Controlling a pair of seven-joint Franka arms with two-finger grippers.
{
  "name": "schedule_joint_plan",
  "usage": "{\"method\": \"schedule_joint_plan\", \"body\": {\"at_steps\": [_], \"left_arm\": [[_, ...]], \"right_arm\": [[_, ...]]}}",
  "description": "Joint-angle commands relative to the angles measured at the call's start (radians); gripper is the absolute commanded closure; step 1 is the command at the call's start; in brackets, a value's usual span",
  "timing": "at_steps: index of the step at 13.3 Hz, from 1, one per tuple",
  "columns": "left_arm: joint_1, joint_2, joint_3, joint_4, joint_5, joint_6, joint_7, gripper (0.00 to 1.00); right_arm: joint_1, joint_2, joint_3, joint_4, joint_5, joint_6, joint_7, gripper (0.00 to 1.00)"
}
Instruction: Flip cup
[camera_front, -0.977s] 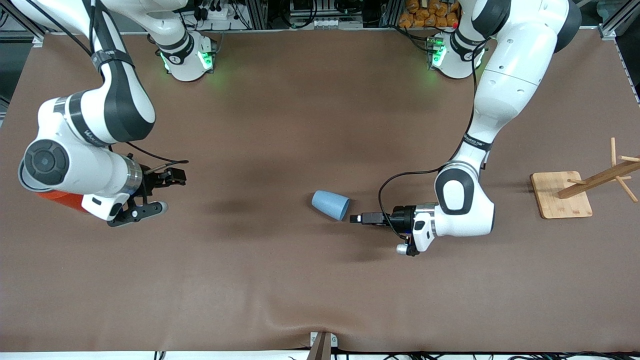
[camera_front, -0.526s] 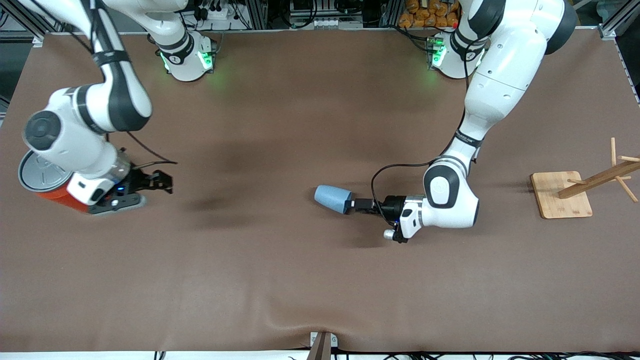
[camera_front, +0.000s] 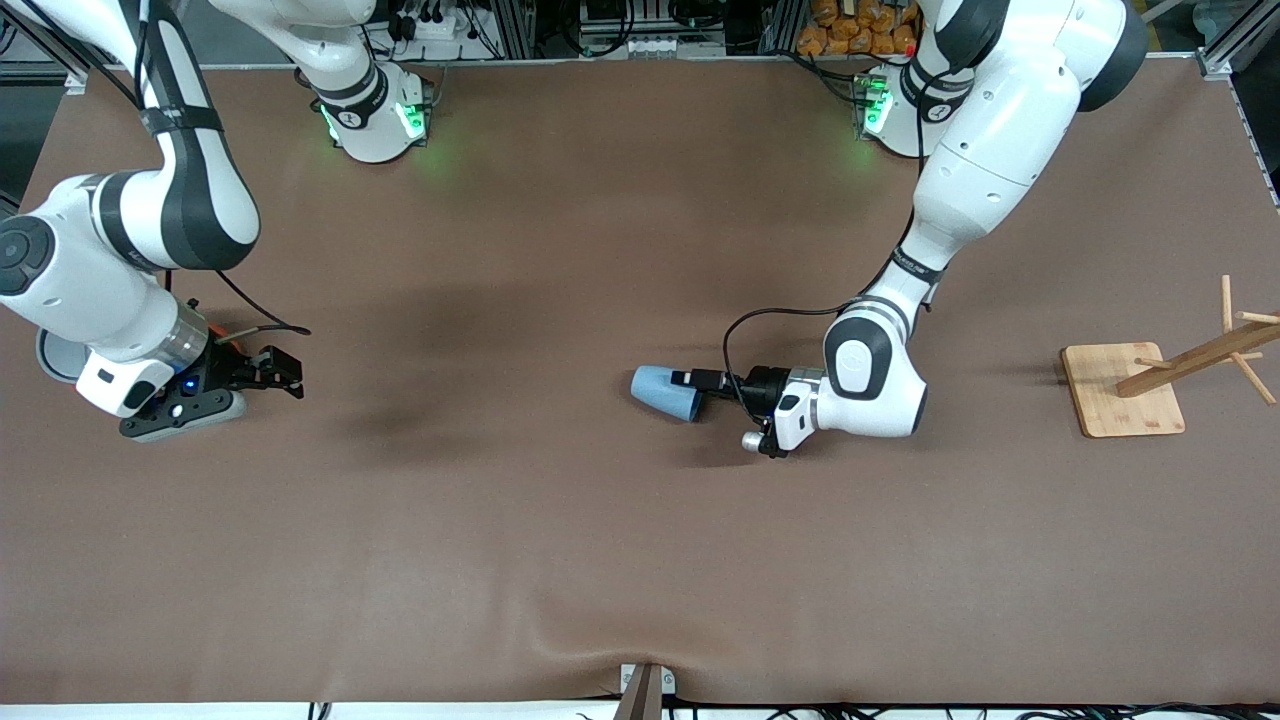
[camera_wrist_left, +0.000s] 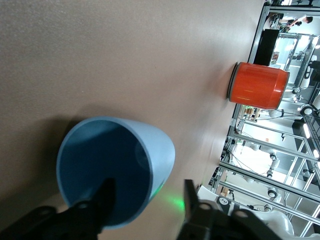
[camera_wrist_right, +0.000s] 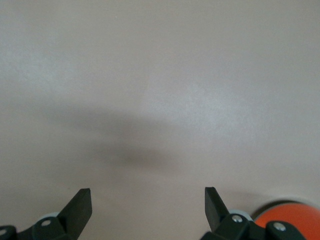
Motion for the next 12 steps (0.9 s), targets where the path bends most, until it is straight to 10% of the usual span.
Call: {"method": "schedule_joint_plan", "body": {"at_steps": [1, 2, 8, 12], "left_arm": [[0.007, -0.024, -0.009, -0.026, -0.045, -0.002, 0.024, 0.87], [0.005, -0.024, -0.009, -0.025, -0.047, -0.002, 0.023, 1.00], [0.024, -0.154, 0.005, -0.026, -0.012, -0.003, -0.115, 1.00], [0.050, -0.321, 0.011, -0.020, 0.311, 0.011, -0.371, 1.00]], "right_arm": [[0.026, 0.008, 0.003, 0.109, -0.027, -0.135, 0.120, 0.00], [0.022, 0.010, 0.003, 0.143, -0.043, -0.203, 0.160, 0.00], [-0.030, 0.010, -0.004, 0.371, -0.043, -0.466, 0.211, 0.00], [-0.015, 0.002, 0.003, 0.396, -0.038, -0.468, 0.209, 0.00]]}}
